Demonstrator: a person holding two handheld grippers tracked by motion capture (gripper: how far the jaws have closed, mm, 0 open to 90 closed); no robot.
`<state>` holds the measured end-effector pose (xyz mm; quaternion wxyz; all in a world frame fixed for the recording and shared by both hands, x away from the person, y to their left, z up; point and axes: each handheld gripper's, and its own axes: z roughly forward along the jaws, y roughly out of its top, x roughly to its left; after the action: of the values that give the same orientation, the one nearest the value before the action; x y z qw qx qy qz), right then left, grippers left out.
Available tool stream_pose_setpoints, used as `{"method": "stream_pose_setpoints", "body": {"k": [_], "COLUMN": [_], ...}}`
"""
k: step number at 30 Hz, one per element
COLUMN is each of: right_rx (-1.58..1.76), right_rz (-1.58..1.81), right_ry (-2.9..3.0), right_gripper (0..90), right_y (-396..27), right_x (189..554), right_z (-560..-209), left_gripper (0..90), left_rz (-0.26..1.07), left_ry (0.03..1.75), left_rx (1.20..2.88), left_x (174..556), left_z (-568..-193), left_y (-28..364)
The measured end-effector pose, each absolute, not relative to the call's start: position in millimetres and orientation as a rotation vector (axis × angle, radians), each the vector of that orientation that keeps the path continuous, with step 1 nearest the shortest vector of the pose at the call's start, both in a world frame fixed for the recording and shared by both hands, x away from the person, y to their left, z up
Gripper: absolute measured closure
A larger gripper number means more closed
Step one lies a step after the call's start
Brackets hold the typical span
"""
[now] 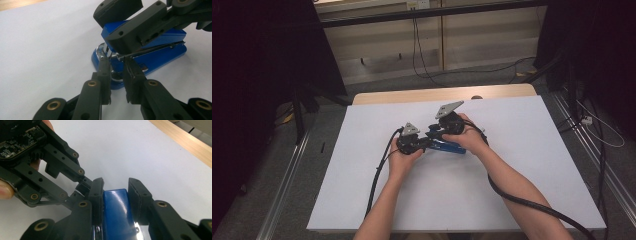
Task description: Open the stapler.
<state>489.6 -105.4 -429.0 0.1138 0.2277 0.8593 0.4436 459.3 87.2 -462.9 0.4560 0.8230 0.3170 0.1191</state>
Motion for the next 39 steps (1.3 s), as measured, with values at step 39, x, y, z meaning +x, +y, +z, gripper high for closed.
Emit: {"method": "stream_pose_setpoints", "body": {"k": [39], "right_rx": [0.748], "right_rz": [1.392], "right_ry": [2.541], "right_gripper": [66.1], "right_y": [-109], "right_x": [493], "right_z": [-434], "left_gripper": [79.8], "left_rz": [0.261], "left_ry": [0.809], "left_rx": [2.012], "left_x": [460], "left_z": [-463], "left_y": [89]}}
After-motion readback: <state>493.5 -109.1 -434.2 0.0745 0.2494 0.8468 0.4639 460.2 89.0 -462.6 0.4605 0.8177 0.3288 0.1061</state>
